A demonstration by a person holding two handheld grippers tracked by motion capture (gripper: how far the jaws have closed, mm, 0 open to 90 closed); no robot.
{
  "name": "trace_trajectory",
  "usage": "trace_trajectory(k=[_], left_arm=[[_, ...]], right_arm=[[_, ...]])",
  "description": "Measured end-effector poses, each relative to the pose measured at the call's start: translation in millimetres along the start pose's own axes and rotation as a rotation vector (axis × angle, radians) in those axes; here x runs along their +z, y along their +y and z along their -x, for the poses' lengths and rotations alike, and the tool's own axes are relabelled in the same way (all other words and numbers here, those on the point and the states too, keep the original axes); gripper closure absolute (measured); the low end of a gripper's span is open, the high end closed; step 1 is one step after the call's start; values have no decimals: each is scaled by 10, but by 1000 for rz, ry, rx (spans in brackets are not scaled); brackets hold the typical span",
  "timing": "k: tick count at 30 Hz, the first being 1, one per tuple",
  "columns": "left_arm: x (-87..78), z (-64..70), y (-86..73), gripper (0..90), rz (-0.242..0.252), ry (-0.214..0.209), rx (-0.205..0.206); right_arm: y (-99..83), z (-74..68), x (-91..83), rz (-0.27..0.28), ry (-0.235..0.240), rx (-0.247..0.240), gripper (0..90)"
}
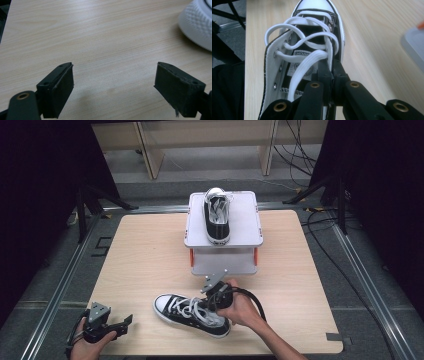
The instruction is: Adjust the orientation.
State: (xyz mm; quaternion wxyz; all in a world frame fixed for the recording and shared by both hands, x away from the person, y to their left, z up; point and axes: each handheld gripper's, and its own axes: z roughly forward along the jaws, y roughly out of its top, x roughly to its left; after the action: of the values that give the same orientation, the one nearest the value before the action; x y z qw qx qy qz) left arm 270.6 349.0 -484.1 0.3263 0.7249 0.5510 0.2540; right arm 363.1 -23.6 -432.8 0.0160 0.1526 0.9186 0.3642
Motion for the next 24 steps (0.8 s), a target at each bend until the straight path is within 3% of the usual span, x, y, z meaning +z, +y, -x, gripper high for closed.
trace_trajectory(k=[2,5,14,20,24], left_arm=[[-2,4,-1,152,5,-5,-7],[-1,0,-2,152,8,-7,-8],[-2,6,-1,152,2,-4,-7],[13,12,-4,152,2,-13,-3],[10,11,-1,152,-2,-9,5]], right_arm=[[-97,39,-109,-1,-18,27,889],[-263,84,-281,4,-44,105,889],[-643,245,-647,46,-144,195,889],[-830,139,-781,62,-153,263,886],[-889,9,-788,78,-156,278,860]])
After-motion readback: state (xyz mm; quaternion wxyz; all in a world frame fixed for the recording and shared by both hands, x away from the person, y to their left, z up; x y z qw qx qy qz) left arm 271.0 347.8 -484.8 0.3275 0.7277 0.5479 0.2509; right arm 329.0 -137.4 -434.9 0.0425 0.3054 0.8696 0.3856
